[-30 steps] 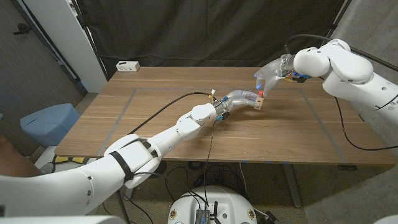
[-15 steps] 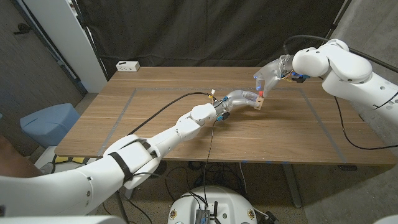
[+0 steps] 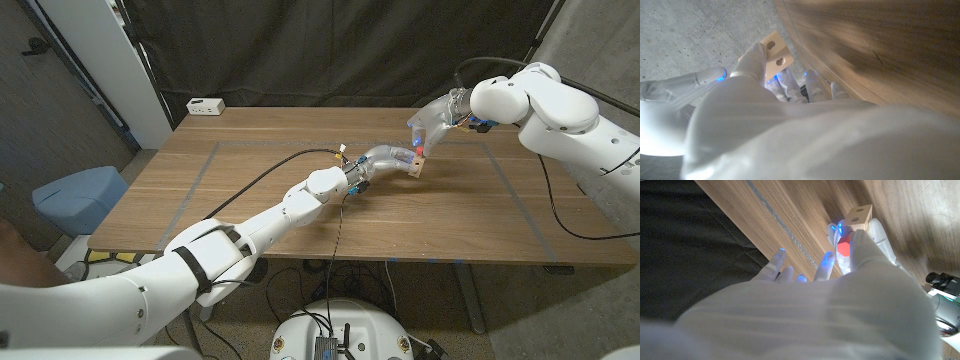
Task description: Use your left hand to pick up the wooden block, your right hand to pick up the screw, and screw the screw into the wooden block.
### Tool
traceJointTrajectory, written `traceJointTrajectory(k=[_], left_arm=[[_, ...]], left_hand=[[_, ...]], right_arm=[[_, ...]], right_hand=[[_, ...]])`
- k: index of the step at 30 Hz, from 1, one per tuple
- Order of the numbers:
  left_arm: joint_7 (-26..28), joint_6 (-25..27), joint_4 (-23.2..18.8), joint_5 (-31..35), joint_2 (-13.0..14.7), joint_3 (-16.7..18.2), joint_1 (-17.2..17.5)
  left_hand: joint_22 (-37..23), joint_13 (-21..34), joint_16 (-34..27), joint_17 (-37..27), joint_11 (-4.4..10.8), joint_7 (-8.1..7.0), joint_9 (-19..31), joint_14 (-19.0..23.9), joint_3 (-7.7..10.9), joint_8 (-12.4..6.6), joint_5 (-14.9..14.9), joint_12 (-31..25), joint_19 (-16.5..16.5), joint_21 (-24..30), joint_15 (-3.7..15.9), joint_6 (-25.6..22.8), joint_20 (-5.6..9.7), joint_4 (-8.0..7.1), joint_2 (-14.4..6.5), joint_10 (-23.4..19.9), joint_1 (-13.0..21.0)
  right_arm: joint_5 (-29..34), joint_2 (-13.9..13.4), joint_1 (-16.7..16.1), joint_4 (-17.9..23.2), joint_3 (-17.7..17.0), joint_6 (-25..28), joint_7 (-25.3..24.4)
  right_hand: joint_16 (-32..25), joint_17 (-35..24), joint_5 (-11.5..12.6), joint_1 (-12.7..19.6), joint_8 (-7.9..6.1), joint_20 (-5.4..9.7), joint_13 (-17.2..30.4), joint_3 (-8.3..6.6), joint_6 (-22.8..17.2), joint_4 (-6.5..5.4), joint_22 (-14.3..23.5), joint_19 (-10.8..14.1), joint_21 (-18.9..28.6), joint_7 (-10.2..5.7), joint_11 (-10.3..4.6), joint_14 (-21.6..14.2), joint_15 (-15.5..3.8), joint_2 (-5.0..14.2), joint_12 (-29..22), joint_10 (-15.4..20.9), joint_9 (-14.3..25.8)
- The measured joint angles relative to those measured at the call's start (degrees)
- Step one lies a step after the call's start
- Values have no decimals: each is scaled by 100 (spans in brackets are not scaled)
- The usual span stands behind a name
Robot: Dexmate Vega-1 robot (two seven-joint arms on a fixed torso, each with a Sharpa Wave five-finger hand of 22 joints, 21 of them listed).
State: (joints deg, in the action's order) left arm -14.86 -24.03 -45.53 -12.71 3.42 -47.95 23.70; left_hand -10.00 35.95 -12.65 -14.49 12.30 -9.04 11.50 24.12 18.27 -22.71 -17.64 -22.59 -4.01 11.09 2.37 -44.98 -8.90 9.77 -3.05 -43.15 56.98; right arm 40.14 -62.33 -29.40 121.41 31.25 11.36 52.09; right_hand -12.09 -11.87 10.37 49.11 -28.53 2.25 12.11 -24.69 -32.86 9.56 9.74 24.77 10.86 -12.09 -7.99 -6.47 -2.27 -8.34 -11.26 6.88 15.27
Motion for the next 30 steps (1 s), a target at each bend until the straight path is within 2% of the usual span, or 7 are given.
traceJointTrajectory(k=[6, 15, 30], left_arm=[[10, 21, -47, 8, 11, -6, 16], [11, 37, -67, 13, 13, -16, 20], [12, 60, -77, 17, 11, -26, 20]], left_hand=[[0, 3, 0, 0, 0, 0, 0, 0, 0, 0, 1, 0, 0, 0, 0, 0, 0, 0, 0, 1, 0], [0, 5, 0, 0, 0, 0, 0, 0, 0, 0, 11, 0, 0, 0, 0, 0, 0, 0, 0, 2, 0], [0, 3, 0, 0, -23, 0, 0, 0, 0, 0, 23, 0, 0, 0, 0, 0, 0, 0, 0, -2, 0]], right_arm=[[-3, -16, -26, 0, -36, -16, -1], [-36, -42, -72, 0, -71, -24, -18], [-86, -73, -143, -39, -111, -46, -126]], right_hand=[[0, 0, 0, 0, -52, 32, 0, -24, -65, 24, -15, 32, 0, 24, 4, -39, 22, 0, 0, 22, 6], [-21, 0, 0, 30, -116, 32, 0, -47, -144, 0, -15, 32, 0, 21, -9, -70, -9, 29, -41, 70, 32], [-43, -27, 0, 134, -267, 40, -1, -88, -390, -7, -15, 145, 0, 123, -19, -173, 13, 87, -66, 204, 85]])
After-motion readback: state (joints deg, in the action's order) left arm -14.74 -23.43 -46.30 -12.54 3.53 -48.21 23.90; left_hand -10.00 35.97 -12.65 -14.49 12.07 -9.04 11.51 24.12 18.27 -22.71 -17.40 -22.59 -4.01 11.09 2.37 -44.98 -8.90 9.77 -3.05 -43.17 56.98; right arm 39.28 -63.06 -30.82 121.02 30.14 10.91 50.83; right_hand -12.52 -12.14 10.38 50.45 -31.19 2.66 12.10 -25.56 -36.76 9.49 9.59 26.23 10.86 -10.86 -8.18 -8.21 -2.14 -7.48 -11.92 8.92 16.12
